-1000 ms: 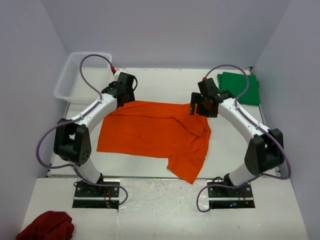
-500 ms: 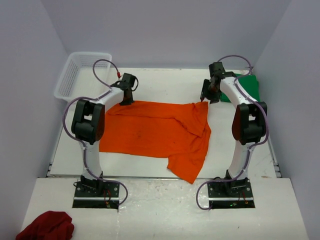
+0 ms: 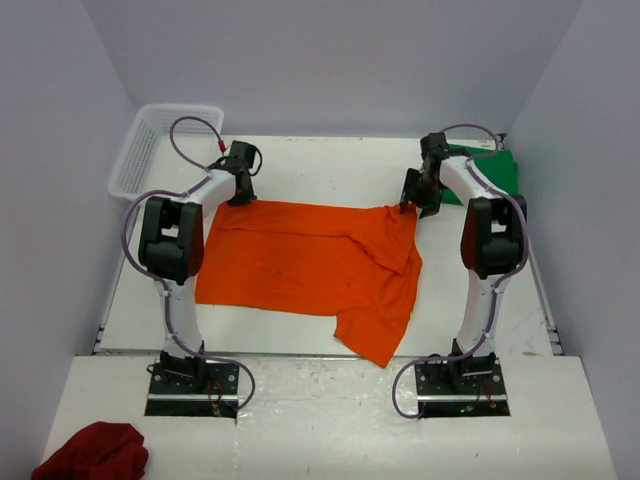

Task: Fold and stack the t-shirts
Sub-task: Fold the flattened tshirt in 1/3 of the way

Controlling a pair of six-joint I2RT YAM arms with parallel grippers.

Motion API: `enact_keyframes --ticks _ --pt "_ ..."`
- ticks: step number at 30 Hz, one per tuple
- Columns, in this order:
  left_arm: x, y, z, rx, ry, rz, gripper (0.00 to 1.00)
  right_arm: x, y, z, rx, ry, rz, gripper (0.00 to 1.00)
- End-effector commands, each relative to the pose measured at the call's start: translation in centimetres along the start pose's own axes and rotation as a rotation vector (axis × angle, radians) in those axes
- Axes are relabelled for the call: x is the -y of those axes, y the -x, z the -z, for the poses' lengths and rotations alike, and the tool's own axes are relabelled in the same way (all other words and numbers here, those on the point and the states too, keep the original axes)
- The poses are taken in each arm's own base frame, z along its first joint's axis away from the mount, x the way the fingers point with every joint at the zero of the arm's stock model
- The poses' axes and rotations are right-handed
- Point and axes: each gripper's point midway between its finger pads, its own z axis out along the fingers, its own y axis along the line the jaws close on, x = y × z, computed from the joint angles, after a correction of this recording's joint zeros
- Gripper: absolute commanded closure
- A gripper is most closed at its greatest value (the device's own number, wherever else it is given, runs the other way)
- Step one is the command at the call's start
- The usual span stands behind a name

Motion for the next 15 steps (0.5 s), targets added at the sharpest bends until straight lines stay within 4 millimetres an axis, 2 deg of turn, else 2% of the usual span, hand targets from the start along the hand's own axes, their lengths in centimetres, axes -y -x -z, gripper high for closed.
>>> enact_keyframes --ticks 1,7,11,12,13,14,15 --pt "0.2 1.9 1.6 0.057 -0.023 -0.004 1.0 0.6 0.5 -0.3 -0.008 0.014 -0.013 0.42" --pt "-0.5 1.7 0.8 0.053 0.006 -0.008 1.0 1.2 1.5 -0.7 -0.004 0.036 -0.038 0.49" --pt "-0.7 1.7 0.4 0.049 0.013 -0.006 1.0 0.8 1.6 -0.8 -0.01 0.062 -0.036 0.69" --pt "-0.9 1.6 0.3 0.046 0.016 -0.003 1.0 0.7 1.6 -0.7 -0.009 0.065 -0.041 0.87" --pt "-1.0 1.5 0.1 0.044 0.022 0.0 1.0 0.8 1.7 -0.8 -0.003 0.059 -0.046 0.92" --pt "-1.1 1.5 0.0 0.043 0.024 0.003 1.0 0.9 1.2 -1.0 -0.009 0.059 -0.05 0.94" --pt "-1.2 1.4 -0.2 0.042 0.031 0.007 1.0 0.7 1.7 -0.6 0.016 0.071 -0.048 0.94"
